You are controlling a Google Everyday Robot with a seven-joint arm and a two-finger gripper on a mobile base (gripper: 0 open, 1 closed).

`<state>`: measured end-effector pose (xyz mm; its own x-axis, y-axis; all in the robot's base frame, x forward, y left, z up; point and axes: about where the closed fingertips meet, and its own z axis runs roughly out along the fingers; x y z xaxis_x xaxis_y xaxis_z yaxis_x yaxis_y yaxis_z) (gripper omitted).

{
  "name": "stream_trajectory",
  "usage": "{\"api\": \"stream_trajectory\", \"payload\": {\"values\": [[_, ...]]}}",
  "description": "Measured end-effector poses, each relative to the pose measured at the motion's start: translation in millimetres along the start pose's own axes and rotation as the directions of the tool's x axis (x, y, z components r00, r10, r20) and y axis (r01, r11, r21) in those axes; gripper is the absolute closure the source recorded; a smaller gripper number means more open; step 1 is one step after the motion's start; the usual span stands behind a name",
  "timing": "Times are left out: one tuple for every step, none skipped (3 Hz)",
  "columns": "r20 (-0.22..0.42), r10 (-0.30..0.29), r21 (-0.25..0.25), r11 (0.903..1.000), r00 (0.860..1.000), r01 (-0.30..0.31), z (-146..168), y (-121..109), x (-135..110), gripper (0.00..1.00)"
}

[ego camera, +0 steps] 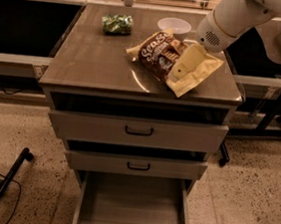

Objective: Place brown chip bag into bottom drawer

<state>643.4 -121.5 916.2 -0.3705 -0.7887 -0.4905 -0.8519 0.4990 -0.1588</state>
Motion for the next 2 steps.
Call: {"api": "stream_trajectory", "payload": {"values": [[0.002,0.036,-0.022,0.9991,0.999,-0.036,21.3,-12.8,-14.6,0.0],[-0.002,0.076,-0.058,0.9954,0.997,-0.076,43.5,-19.9,-28.3,0.0]]}}
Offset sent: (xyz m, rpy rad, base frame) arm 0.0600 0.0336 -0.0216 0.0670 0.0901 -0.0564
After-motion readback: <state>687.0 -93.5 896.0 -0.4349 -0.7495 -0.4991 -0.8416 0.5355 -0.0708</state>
